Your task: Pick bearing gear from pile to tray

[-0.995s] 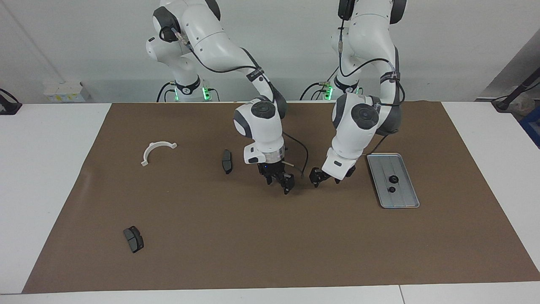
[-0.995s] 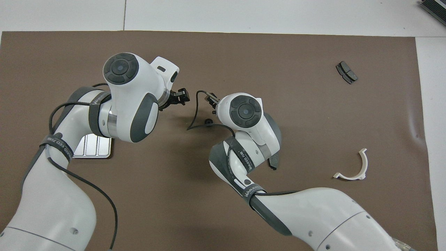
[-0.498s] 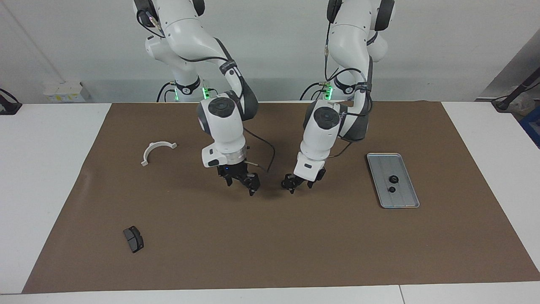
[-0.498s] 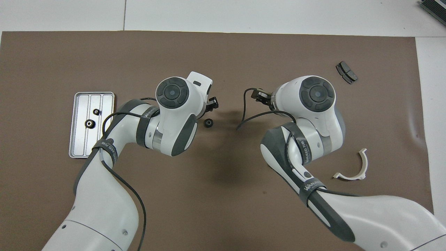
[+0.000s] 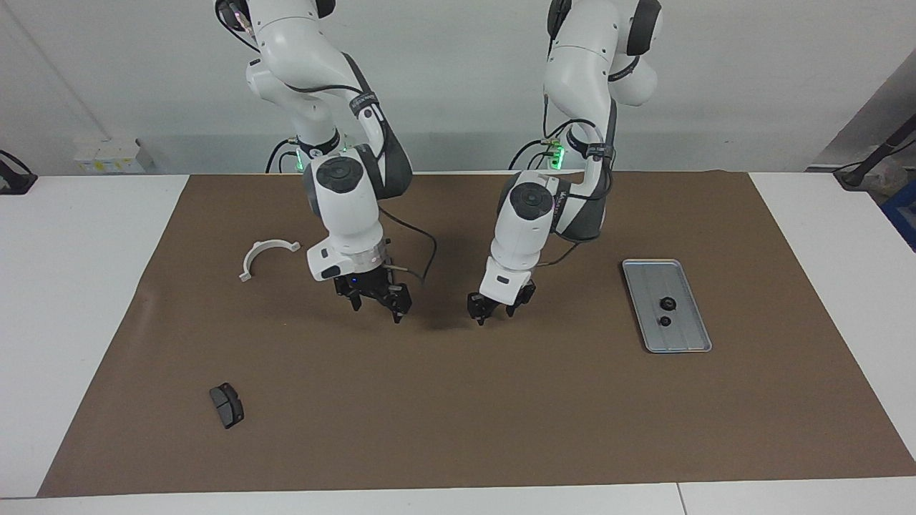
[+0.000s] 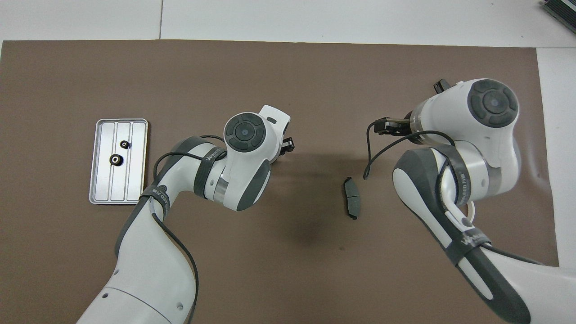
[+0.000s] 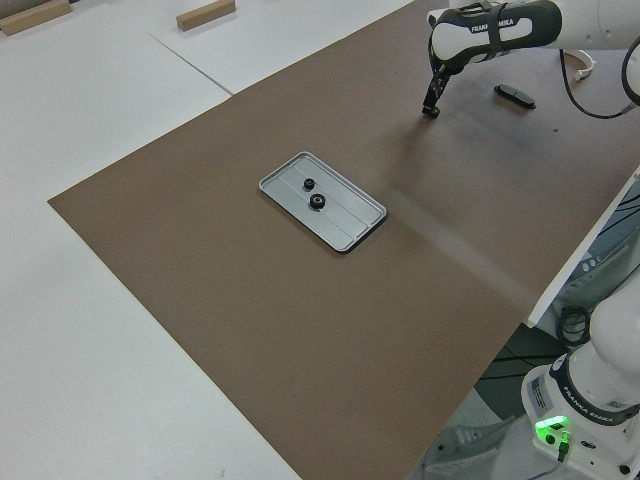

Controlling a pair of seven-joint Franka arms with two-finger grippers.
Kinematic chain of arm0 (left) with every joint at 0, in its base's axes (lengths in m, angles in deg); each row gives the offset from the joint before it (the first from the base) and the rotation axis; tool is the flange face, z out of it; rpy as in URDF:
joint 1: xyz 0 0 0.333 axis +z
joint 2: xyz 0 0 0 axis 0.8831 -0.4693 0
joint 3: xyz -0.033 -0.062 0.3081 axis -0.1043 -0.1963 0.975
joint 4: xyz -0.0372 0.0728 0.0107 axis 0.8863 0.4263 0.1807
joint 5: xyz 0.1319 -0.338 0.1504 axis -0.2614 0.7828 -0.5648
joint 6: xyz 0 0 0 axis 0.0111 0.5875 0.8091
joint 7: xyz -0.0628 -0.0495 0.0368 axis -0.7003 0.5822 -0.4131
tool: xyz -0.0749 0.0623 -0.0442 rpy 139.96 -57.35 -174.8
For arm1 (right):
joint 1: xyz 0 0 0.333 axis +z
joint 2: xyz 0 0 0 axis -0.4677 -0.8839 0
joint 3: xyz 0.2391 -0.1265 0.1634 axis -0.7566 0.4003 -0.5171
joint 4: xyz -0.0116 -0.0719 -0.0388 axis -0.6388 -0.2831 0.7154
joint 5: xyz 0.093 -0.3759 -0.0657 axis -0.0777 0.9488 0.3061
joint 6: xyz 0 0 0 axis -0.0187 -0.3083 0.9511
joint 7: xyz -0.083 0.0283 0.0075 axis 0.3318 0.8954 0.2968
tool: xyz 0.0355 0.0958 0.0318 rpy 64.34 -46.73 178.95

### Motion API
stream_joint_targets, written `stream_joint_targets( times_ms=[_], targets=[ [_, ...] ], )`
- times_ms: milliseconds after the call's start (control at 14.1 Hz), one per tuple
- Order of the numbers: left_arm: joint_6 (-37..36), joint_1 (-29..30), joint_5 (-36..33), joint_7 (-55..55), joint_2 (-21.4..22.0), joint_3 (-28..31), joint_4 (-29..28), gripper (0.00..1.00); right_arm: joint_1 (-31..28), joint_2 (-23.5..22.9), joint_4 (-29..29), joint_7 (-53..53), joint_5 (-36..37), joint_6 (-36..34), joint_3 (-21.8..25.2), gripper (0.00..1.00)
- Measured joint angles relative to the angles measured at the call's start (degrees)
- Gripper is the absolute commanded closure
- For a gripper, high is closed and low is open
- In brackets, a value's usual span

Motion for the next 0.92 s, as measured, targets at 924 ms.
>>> stream_joint_targets(
  times_ms=[924],
  targets=[
    [-0.17,-0.24,-1.7,0.01,0.0,0.06,-0.54,0.78,-6.58,9.74,12.39,-6.85,0.0,-24.74,0.28,0.0]
  ],
)
